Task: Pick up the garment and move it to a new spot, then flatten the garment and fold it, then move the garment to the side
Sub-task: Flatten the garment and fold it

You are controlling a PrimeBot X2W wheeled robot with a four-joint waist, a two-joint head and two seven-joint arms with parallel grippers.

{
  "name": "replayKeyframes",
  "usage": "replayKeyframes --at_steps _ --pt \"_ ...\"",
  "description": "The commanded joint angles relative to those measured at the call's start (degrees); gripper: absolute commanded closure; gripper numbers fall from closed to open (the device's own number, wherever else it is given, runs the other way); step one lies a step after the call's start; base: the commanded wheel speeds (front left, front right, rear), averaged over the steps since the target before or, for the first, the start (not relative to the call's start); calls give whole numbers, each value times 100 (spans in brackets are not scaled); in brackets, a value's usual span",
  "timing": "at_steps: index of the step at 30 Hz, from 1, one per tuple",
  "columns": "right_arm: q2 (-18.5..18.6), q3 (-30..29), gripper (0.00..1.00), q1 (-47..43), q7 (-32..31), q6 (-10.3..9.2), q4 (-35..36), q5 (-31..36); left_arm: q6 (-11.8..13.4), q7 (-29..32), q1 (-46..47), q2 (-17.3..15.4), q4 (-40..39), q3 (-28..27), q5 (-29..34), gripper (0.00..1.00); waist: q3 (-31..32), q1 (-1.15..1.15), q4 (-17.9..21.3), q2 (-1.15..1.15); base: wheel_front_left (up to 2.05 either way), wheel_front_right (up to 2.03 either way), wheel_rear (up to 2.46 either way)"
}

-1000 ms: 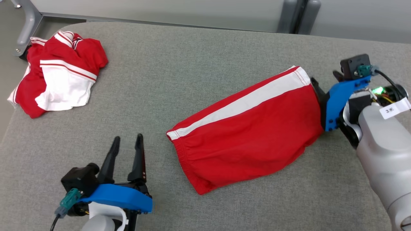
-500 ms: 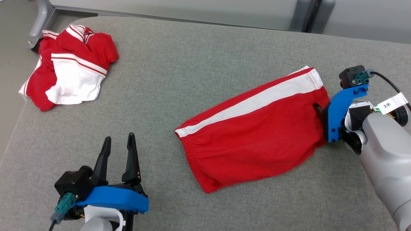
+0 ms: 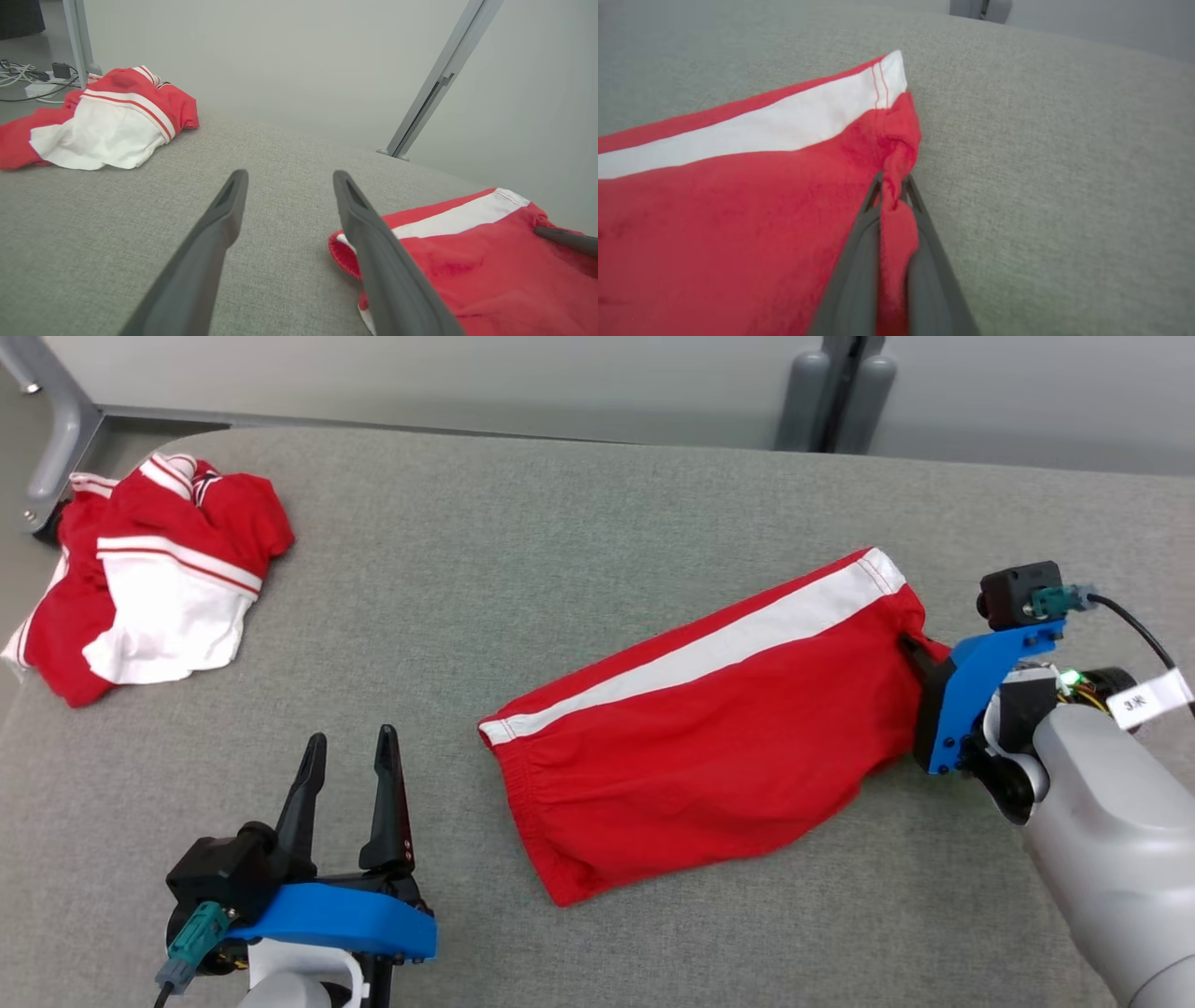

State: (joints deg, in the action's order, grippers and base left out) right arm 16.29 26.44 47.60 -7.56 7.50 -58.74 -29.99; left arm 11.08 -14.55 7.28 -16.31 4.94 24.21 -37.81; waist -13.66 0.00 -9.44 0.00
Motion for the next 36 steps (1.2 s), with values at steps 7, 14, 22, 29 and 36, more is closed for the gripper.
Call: replayKeyframes --at_steps 7,14,22,29,36 --pt "69 -374 100 -854 844 -1 308 -468 56 18 -57 -68 25 -10 14 0 397 0 656 0 0 0 0" --pt "36 -733 100 -1593 1386 -1 586 -565 95 42 -231 -117 -63 -73 -106 0 504 0 1025 0 0 0 0" --pt "-106 -1257 100 -2000 1629 -1 723 -282 106 79 -319 -159 -93 -36 -127 0 567 0 1042 0 0 0 0" --pt "-292 -1588 100 -1885 1512 -1 768 54 119 72 -322 -126 -44 -21 -135 0 637 0 890 0 0 0 0" --pt "-958 -1363 100 -1455 1336 0 1089 447 103 25 -281 -73 13 -86 -155 0 727 0 717 0 0 0 0"
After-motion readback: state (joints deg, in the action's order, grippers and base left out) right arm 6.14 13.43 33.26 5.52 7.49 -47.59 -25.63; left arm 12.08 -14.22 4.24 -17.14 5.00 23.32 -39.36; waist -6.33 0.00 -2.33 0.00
